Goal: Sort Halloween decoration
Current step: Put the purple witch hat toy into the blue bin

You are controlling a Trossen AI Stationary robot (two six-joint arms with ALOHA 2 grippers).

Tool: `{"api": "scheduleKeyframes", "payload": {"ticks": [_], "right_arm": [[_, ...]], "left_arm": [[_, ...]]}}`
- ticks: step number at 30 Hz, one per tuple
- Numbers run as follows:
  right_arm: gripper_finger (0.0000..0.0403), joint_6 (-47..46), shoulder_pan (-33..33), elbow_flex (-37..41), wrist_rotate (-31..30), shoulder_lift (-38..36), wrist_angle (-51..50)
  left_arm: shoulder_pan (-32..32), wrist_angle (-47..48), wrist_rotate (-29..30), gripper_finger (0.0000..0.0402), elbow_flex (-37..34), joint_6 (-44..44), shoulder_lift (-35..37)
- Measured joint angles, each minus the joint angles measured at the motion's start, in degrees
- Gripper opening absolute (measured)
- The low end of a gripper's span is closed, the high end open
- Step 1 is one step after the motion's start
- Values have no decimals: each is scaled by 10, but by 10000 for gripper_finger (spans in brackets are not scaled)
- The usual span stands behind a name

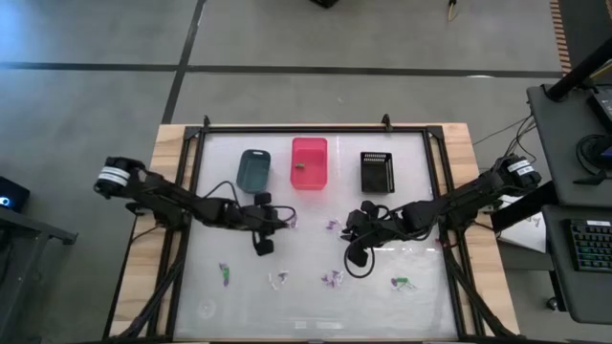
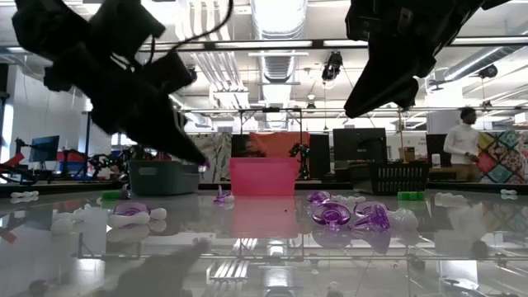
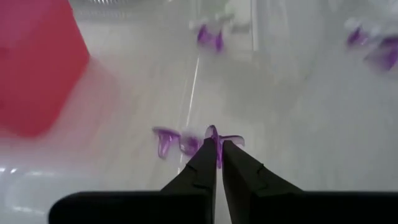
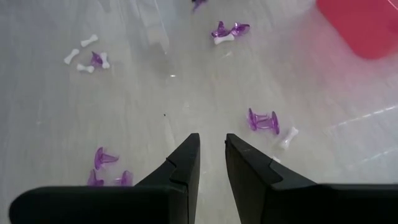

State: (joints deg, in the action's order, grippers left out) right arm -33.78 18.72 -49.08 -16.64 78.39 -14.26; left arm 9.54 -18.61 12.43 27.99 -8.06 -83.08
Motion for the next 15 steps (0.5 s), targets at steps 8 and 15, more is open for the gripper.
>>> {"api": "scheduleKeyframes", "payload": {"ticks": [8, 15], "right_arm": [[68, 5, -4, 0, 0, 0, 2], [68, 27, -54, -15, 1, 0, -2]], "left_arm": [[-13, 73, 6, 0, 0, -11, 145], [-87, 269, 79, 0, 41, -23, 245]]}}
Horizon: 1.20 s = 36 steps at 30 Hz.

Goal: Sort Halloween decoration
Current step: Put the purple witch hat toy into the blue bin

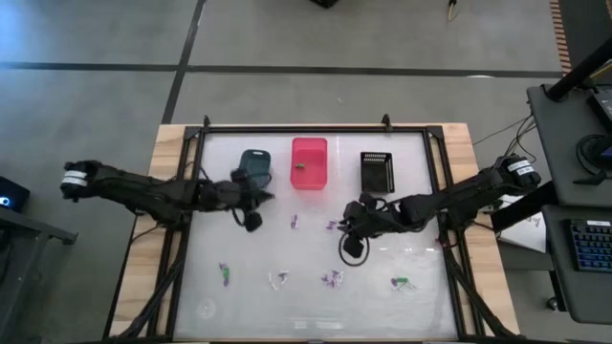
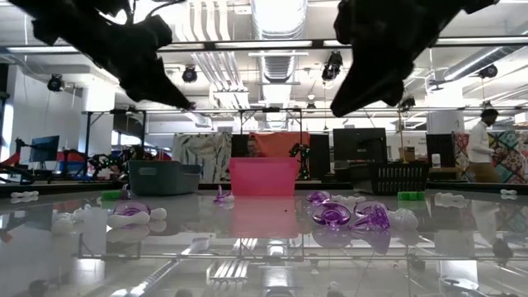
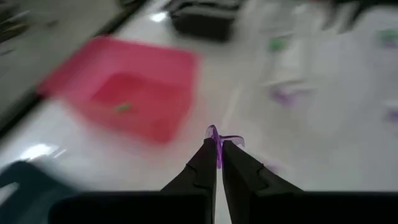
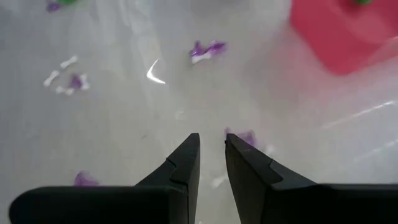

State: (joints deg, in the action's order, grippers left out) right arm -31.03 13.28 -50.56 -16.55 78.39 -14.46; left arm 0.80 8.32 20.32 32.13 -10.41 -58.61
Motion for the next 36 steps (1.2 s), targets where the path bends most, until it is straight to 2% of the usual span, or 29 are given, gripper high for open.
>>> {"api": "scheduleKeyframes", "payload": {"ticks": [3, 7, 10, 16, 21, 27, 31, 36], "right_arm": [[68, 36, -31, -10, 0, 0, -2], [68, 93, -72, -23, 6, 0, -3], [68, 137, -105, -31, 27, 0, -6], [68, 174, -161, -45, 36, 0, -18], [68, 168, -174, -53, 64, 0, -53], [68, 126, -174, -66, 65, 0, -101], [68, 115, -174, -66, 65, 0, -106], [68, 115, -174, -66, 65, 0, -106]], "left_arm": [[-60, 83, -3, 0, 27, 10, 6], [-147, 155, -42, 0, 47, 66, -9], [-203, 163, -76, 0, 51, 118, -30], [-284, 170, -81, 0, 72, 176, -86], [-312, 168, -82, 0, 86, 183, -137], [-324, 171, -75, 0, 96, 180, -194], [-324, 165, -75, 2, 105, 179, -211], [-324, 167, -74, 29, 111, 180, -216]]}}
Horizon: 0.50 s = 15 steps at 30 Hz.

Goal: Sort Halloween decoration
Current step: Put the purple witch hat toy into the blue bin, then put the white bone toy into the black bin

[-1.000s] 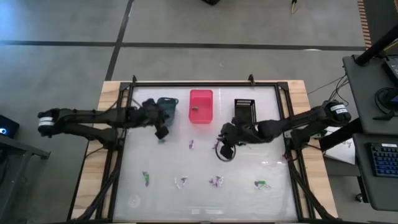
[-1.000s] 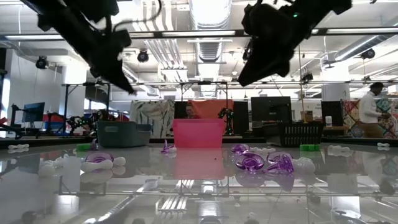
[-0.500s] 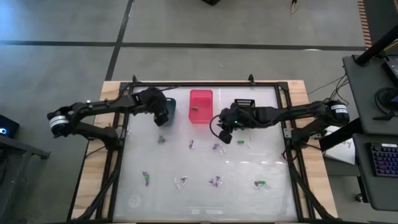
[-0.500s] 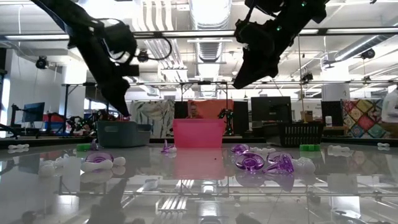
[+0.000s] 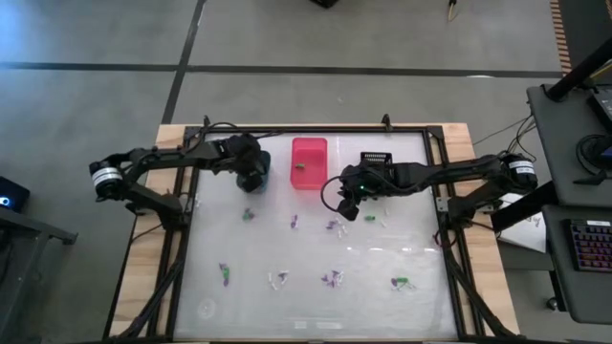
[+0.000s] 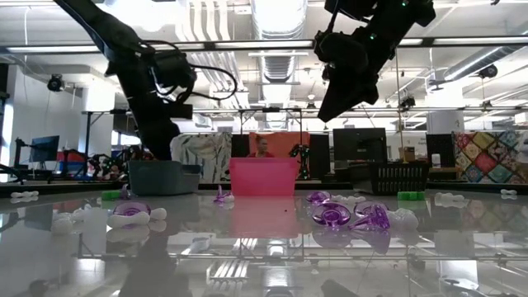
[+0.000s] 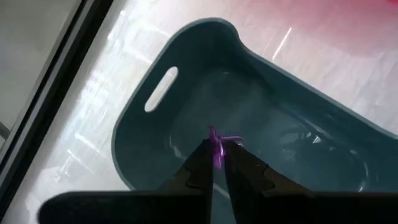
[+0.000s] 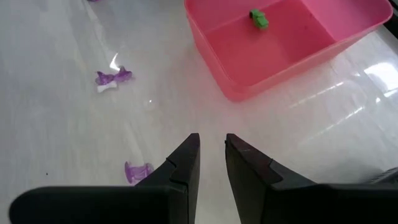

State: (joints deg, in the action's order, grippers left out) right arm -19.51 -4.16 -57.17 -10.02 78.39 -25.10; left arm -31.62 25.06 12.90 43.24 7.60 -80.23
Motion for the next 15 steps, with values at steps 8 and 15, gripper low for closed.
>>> {"api": "scheduleKeyframes", "payload": {"ticks": [8, 15], "right_arm": [[68, -35, 1, 0, 27, 0, -10], [68, -142, 3, 0, 155, 0, -23]], "left_arm": [[0, 2, 0, 86, -1, 3, 9], [4, 2, 0, 100, 20, -1, 35]]}}
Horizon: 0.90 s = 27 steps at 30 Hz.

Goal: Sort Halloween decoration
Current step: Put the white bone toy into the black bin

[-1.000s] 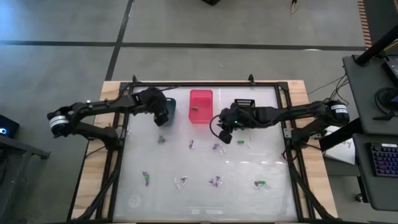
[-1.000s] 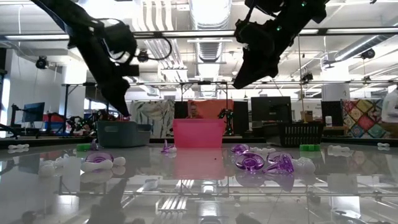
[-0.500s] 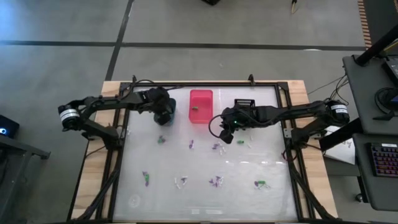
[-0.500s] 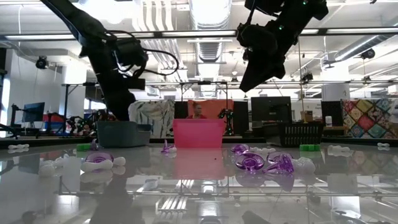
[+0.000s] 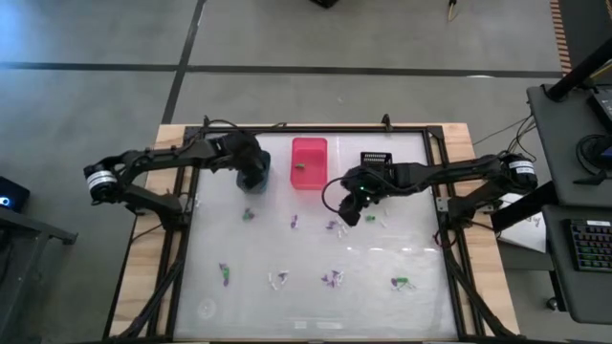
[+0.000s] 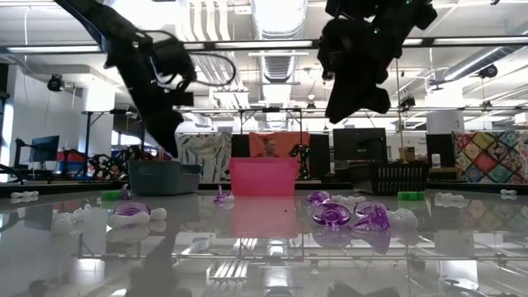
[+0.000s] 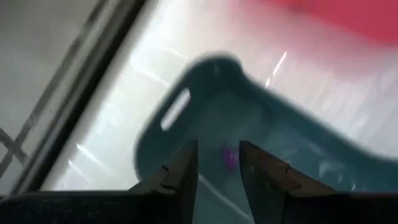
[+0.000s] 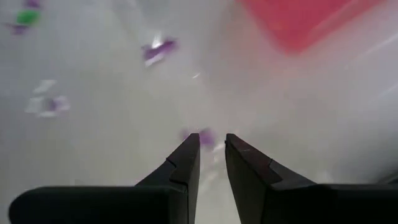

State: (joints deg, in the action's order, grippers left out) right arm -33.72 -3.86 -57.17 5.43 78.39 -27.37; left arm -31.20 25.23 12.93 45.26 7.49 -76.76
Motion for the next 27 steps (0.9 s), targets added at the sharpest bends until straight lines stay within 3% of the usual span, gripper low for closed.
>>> {"api": "scheduleKeyframes", "payload": {"ticks": [4, 8, 14, 20, 27], "right_arm": [[68, -76, 15, 0, 76, 0, -1], [68, -140, 41, 0, 99, 0, -44], [68, -249, 73, 0, 99, 0, -195], [68, -301, 82, 0, 58, 3, -306], [68, -311, 87, 0, 52, 30, -329]], "left_arm": [[7, -24, -9, 94, 15, 0, 29], [12, -74, -58, 88, 17, 0, 69], [12, -141, -139, 86, 2, 8, 134], [12, -160, -148, 86, 0, 10, 162], [12, -168, -150, 86, -1, 23, 152]]}}
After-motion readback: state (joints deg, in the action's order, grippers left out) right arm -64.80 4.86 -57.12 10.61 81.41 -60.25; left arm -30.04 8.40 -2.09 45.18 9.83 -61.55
